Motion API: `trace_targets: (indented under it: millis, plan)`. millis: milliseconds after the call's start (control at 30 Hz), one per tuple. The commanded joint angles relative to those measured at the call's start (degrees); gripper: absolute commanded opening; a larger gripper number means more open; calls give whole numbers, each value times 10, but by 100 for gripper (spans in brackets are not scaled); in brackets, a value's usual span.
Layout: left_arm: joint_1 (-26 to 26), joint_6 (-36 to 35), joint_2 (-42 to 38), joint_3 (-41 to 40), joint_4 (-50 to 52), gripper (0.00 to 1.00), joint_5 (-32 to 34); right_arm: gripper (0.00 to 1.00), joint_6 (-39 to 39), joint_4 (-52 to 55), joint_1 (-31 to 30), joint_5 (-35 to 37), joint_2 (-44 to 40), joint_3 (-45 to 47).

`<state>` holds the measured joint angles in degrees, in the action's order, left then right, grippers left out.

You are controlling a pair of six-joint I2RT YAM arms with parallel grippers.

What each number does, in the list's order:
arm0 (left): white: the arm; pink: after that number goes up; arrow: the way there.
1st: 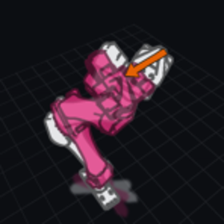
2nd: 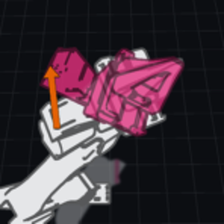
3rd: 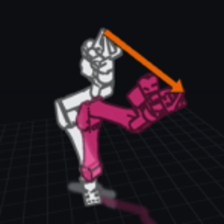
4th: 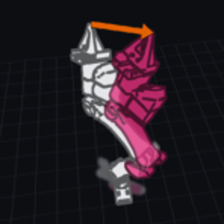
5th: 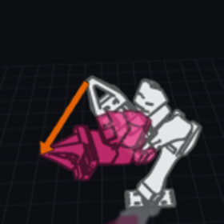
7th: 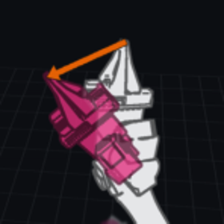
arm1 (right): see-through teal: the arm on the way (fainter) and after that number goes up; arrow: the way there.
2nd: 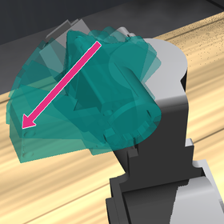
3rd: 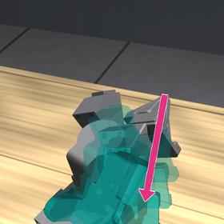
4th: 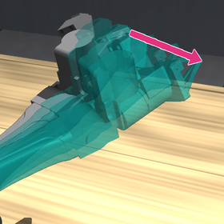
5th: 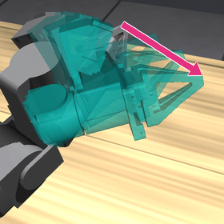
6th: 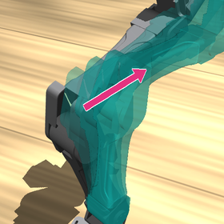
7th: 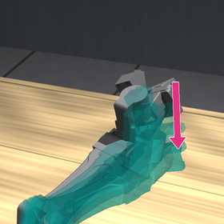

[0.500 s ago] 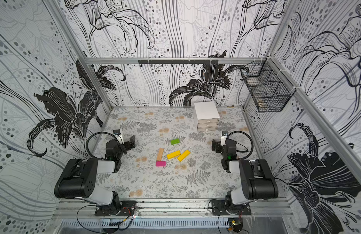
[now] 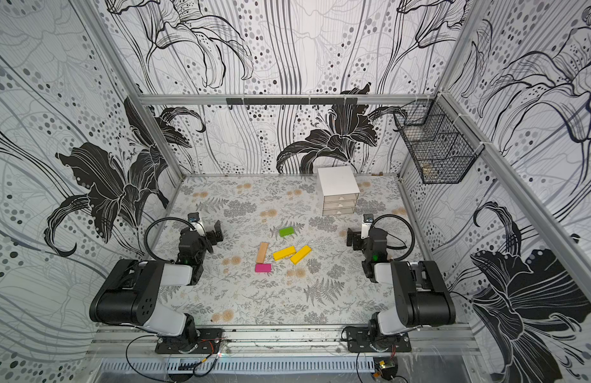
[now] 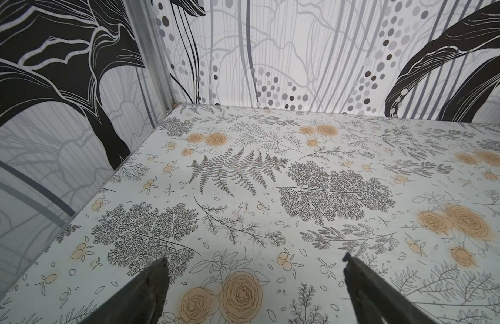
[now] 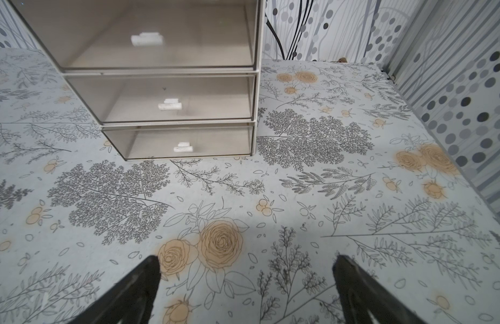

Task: Assemble the letter h with building blocks
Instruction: Move the building block to the center of the board.

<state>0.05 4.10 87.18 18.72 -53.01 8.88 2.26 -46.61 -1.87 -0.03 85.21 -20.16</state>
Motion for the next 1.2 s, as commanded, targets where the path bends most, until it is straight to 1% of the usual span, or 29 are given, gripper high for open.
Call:
trace_targets:
  millis: [0,167,233,300,333,367,400,433,467,500,533,567,600,633,667,700,733,767,800,833,867,933,967,1000,1033,1067,1100,1133,1167]
  plan:
    - [-2,-6,5,-2,-34,99,20,99,5,-12,-2,-4,8,-13]
    - [1,-9,6,-7,-44,99,32,99,5,-16,-2,1,7,-11]
    - [2,-8,6,-5,-40,99,31,99,-7,-23,-2,28,1,-5]
    - [-2,-2,4,2,-23,99,27,99,-25,-29,-3,80,-33,9]
    - [-7,5,3,5,-16,99,29,99,-27,28,-7,99,-72,-6]
    - [-12,22,-1,14,4,99,55,99,-39,162,-10,109,-117,-54]
    - [-16,28,-11,15,16,99,63,99,-61,250,-11,112,-140,-99]
    - [-15,19,-17,16,19,99,55,99,-71,310,-12,102,-151,-135]
    - [-5,1,-29,31,58,99,57,99,-75,376,-18,103,-162,-173]
    - [-1,0,-54,69,153,100,56,99,-80,426,-26,117,-172,-200]
    - [0,0,-72,102,221,98,51,99,-86,446,-27,117,-184,-209]
    - [0,10,-89,130,252,96,64,99,-109,434,-27,124,-202,-194]
    - [0,40,-117,142,267,96,85,99,-177,415,-27,199,-215,-166]
    - [0,72,-143,151,283,97,105,100,-296,443,-23,296,-221,-151]
    - [0,120,-171,164,313,99,137,100,-383,509,0,279,-232,-152]
    - [0,180,-196,184,365,99,172,97,-352,507,29,181,-235,-156]
    - [0,221,-213,206,423,99,189,96,-340,542,29,179,-228,-181]
    - [1,264,-225,236,502,99,192,96,-343,607,18,194,-215,-217]
    - [2,307,-229,266,578,99,179,98,-348,660,3,207,-201,-251]
    - [5,319,-223,282,605,99,145,99,-358,702,-19,226,-193,-277]
    - [19,328,-217,292,626,99,116,99,-376,742,-47,269,-186,-301]
    - [78,356,-209,290,641,99,136,99,-442,834,-120,379,-168,-350]
    - [113,366,-209,284,635,99,152,99,-461,869,-144,398,-159,-367]
    - [156,365,-210,275,620,99,172,82,-439,861,-152,376,-157,-366]
    - [192,365,-210,271,613,99,194,75,-422,843,-153,333,-159,-356]
    - [227,362,-206,268,610,99,218,74,-415,824,-153,279,-166,-340]
    - [258,360,-198,271,616,99,246,74,-403,802,-154,210,-175,-323]
    - [280,360,-192,273,626,99,271,68,-392,785,-156,163,-179,-312]
    - [301,356,-188,274,629,99,288,65,-387,777,-167,135,-181,-305]
